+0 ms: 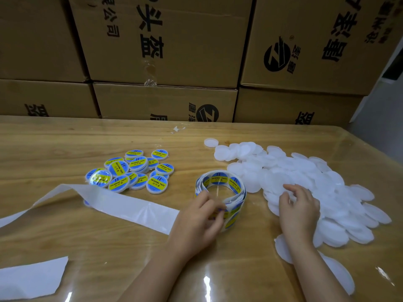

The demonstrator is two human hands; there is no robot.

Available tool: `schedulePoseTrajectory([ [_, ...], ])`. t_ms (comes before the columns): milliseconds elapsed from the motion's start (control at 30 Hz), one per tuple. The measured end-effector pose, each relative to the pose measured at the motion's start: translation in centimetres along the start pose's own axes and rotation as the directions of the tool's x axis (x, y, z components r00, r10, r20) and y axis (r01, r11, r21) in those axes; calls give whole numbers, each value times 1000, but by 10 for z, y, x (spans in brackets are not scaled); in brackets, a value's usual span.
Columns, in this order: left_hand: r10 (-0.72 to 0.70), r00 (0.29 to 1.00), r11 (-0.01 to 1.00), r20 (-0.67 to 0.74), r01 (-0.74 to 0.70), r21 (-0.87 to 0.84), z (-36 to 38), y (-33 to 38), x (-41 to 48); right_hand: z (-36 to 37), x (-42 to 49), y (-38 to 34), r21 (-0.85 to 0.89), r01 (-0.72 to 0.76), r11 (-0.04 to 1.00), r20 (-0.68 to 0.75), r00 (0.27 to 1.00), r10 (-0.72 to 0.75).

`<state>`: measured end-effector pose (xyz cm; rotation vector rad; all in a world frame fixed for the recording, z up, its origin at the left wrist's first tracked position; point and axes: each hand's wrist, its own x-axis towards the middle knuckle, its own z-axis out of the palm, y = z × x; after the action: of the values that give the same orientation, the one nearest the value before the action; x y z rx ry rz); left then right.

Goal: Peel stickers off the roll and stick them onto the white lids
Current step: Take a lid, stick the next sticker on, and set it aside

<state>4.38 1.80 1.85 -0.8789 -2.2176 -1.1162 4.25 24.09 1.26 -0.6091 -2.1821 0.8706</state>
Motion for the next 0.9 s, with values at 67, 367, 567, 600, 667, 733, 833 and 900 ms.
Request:
schedulePoseTrajectory([
  [67,-49,999,999,1,49,-21,-2,-2,0,0,-2,-1,17,32,999,-33,999,-32],
  [367,-27,995,1000,95,27,-8,6,-2,1,0,-4,-5,189,105,976,-86,992,-90],
  [567,-365,920,847,140,391,-359,6,-1,1,-1,-24,-26,231,423,876,-108,906,-409],
  [600,-416,894,793,168,447,-415,5,-1,2,-1,-30,-31,253,502,827,-91,864,-496],
  [667,-494,843,654,214,522,-547,3,-2,6,0,-43,-40,275,666,694,-49,730,-681],
  [733,-534,809,519,245,543,-660,1,-3,11,1,-52,-45,272,779,565,-7,589,-808],
  [833,-565,794,475,225,535,-698,-1,-6,12,3,-59,-51,317,805,502,41,517,-855],
  [900,-580,788,466,207,529,-709,-3,-9,12,4,-62,-53,329,816,475,47,488,-871],
])
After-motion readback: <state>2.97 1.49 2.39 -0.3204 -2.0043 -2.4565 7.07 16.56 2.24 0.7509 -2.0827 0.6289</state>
